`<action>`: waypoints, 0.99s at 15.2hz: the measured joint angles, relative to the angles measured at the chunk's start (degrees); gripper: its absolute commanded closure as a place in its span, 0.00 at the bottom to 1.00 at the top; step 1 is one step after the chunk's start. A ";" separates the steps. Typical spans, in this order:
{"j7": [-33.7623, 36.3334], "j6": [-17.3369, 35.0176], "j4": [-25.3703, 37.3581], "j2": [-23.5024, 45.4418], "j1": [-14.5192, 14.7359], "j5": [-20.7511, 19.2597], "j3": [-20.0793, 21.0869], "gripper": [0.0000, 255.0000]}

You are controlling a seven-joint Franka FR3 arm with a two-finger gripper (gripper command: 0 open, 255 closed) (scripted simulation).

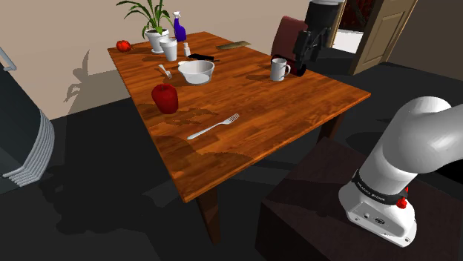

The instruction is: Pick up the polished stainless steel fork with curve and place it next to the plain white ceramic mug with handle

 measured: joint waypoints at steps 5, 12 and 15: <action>-5.57 4.66 1.07 6.40 2.66 -0.57 -0.73 0.00; -18.81 13.85 4.99 20.91 8.18 -1.35 -1.84 0.00; -24.42 17.26 7.75 27.65 10.30 -1.36 -1.85 0.00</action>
